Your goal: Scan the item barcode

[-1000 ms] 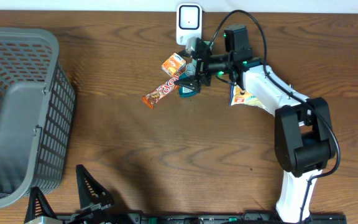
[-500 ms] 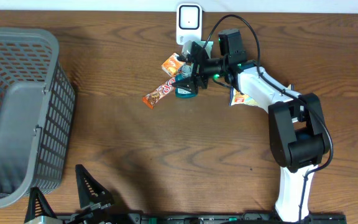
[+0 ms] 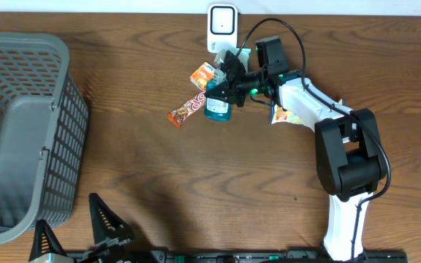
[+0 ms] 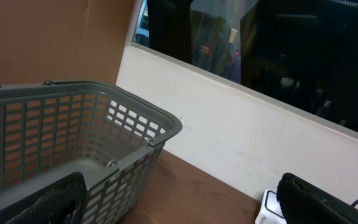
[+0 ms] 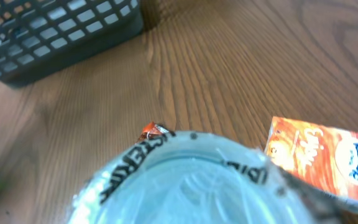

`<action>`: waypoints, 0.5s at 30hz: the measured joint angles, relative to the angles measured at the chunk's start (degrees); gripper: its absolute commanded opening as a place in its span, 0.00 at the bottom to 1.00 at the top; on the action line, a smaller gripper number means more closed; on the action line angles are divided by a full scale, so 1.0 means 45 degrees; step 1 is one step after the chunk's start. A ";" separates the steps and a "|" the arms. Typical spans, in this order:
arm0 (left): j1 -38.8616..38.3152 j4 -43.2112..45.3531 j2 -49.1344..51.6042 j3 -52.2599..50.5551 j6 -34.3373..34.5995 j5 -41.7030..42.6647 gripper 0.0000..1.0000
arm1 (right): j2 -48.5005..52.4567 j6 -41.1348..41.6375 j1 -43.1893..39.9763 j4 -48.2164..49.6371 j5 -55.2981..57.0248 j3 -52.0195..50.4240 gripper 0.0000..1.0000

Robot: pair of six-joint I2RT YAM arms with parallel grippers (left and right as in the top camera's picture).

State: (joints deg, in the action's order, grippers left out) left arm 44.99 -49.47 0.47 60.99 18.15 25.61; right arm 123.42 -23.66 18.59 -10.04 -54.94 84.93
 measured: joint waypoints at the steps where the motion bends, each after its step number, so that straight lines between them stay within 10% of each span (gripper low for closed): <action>1: 0.0000 0.0000 0.0000 0.0000 0.0000 0.0000 0.98 | 0.0000 0.0296 -0.0005 -0.0010 0.0078 0.0010 0.01; 15: -0.0024 -0.0058 0.0000 0.0000 0.0000 0.0000 0.98 | -0.1200 0.5838 -0.0345 -0.1783 0.1277 0.0005 0.01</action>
State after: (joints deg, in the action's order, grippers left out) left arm 44.88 -49.74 0.47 60.99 18.15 25.61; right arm 118.02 2.61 17.04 -18.06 -49.19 84.95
